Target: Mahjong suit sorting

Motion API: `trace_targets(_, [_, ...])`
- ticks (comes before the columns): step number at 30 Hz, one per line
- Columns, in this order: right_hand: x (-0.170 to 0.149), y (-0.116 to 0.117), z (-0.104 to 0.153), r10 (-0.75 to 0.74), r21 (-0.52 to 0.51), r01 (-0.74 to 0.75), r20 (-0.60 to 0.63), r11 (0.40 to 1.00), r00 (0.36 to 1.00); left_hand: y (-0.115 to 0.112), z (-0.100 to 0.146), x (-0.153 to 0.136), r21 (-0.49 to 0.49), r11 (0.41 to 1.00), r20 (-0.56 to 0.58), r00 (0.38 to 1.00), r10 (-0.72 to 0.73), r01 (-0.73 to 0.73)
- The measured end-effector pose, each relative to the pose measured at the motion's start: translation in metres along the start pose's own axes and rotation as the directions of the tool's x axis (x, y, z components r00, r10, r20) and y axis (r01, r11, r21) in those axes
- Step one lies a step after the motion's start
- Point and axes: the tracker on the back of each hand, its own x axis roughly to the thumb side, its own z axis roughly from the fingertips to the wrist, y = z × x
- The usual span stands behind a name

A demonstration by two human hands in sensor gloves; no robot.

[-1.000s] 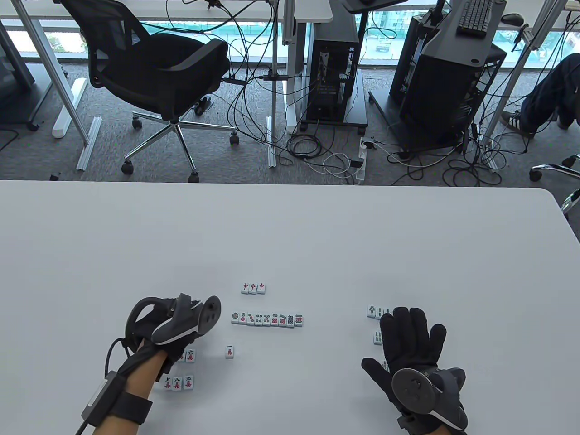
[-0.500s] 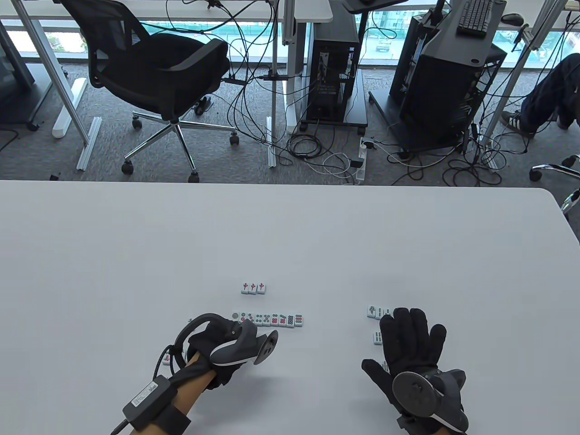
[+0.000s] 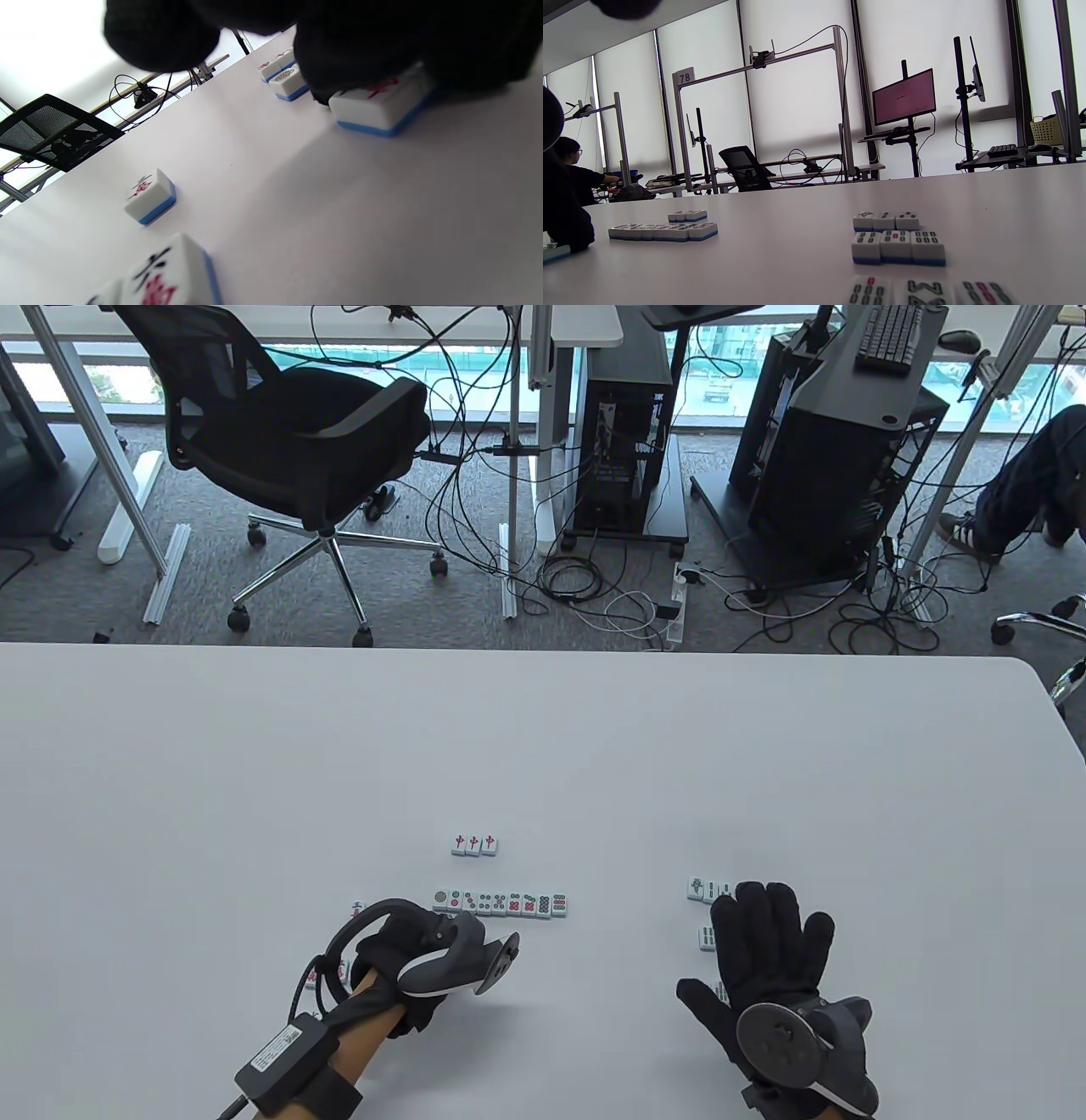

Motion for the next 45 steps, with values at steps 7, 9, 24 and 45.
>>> trace_targets(7, [0.0,-0.001,0.001,0.008,-0.013,-0.008,0.006,1.0,1.0,0.019,0.019,-0.036,0.048,0.998,-0.065,0.997,-0.044,0.047])
trace_targets(9, [-0.002,-0.002,0.001,0.003,-0.025,-0.003,-0.005,1.0,1.0,0.028,0.025,-0.057,0.069,0.996,-0.126,0.991,-0.052,0.061])
trace_targets(24, [-0.017,0.006,-0.002,0.051,-0.004,-0.052,-0.065,0.999,0.997,-0.037,-0.002,-0.104,-0.09,0.994,-0.234,0.972,0.032,-0.055])
trace_targets(45, [-0.015,0.007,-0.003,0.025,-0.003,-0.025,-0.052,1.0,0.998,0.013,-0.002,-0.079,0.09,0.976,-0.105,0.973,0.205,-0.196])
